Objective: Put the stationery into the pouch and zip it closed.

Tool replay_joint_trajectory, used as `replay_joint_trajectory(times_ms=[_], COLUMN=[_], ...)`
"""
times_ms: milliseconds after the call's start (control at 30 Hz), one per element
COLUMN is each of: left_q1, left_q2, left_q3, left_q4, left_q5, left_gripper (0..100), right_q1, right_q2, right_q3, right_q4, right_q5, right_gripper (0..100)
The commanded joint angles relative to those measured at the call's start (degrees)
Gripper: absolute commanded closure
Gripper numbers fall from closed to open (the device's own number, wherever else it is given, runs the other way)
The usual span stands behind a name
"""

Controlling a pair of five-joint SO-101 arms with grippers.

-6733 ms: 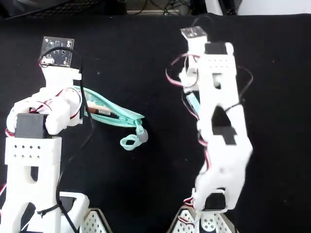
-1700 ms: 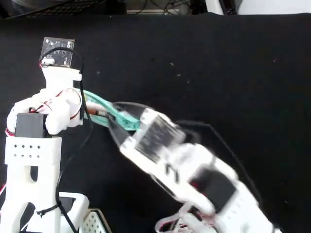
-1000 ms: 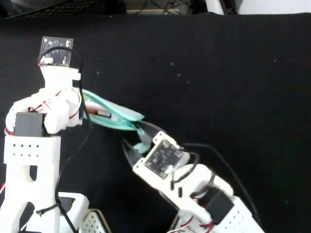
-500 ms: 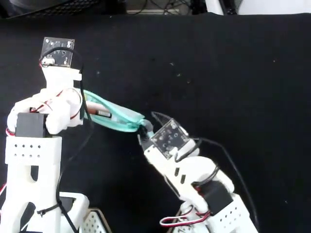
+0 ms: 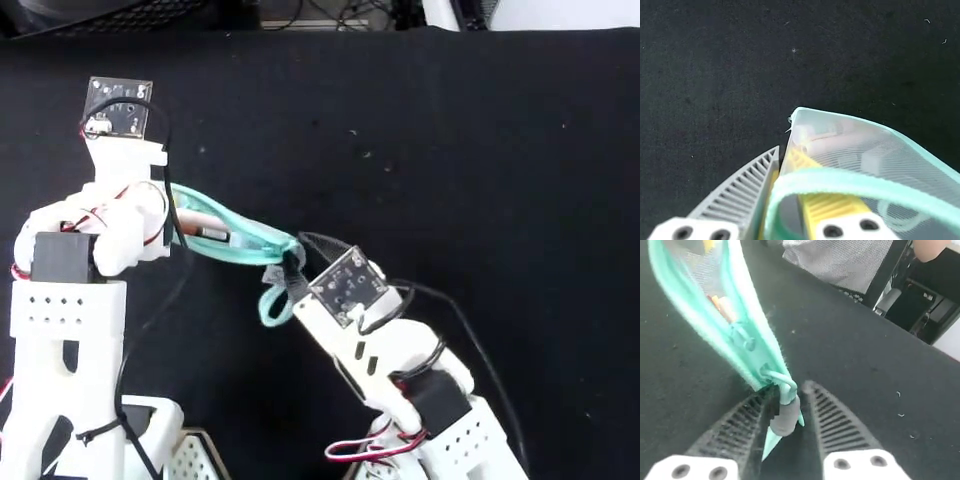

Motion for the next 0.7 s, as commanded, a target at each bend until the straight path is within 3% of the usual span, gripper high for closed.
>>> replay_joint_trajectory(times_ms=[0, 233, 400, 667], left_q1=[0.7, 0.7, 0.7, 0.7], left_q2=[1.3, 1.3, 1.3, 1.3], left_q3=[3.6, 3.6, 3.6, 3.6], left_q4=[0.1, 0.1, 0.1, 0.1], left_q5=[0.0, 0.0, 0.0, 0.0], left_gripper=[97, 97, 97, 97], right_q1=[0.6, 1.0, 0.7, 0.6], right_q2=[-0.5, -1.5, -10.2, -14.3], right_q3=[-0.6, -7.9, -13.2, -13.8], right_q4=[-2.2, 6.4, 14.2, 12.6], right_q5=[1.2, 4.9, 4.9, 4.9], right_gripper=[98.5, 98.5, 98.5, 98.5])
